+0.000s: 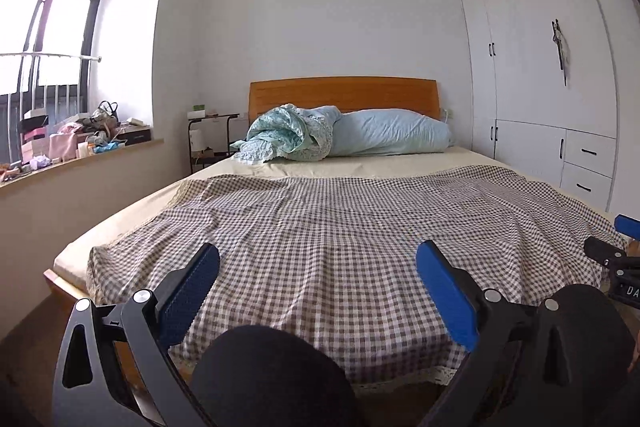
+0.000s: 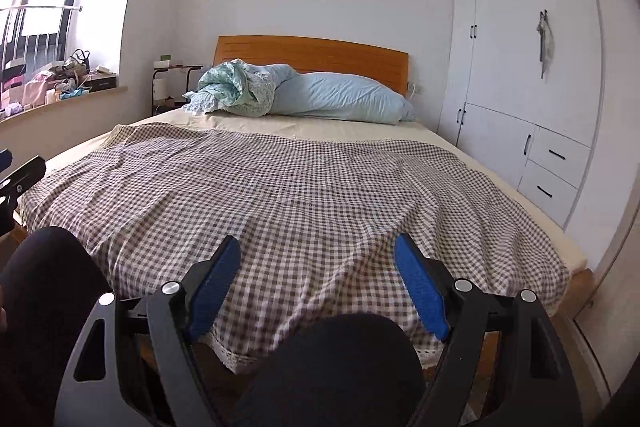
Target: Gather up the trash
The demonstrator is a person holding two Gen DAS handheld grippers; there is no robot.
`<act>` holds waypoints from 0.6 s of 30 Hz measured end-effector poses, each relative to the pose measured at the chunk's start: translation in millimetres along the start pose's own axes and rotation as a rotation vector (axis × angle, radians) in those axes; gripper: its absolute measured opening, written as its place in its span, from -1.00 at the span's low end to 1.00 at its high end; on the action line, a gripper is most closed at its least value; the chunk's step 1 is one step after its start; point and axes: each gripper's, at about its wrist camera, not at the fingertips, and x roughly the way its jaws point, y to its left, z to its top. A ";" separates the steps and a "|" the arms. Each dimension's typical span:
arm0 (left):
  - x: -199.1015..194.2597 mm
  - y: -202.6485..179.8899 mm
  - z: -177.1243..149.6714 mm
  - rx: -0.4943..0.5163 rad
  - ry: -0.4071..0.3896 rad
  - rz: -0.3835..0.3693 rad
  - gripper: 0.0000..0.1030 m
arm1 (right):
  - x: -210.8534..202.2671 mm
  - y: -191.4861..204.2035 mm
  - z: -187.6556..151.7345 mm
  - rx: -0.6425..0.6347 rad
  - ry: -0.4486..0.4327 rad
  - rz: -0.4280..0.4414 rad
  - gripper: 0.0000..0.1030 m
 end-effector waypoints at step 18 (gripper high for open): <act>-20.6 5.2 -17.5 -0.018 -0.012 -0.039 0.85 | -22.7 11.3 -25.7 -0.027 -0.027 0.008 0.55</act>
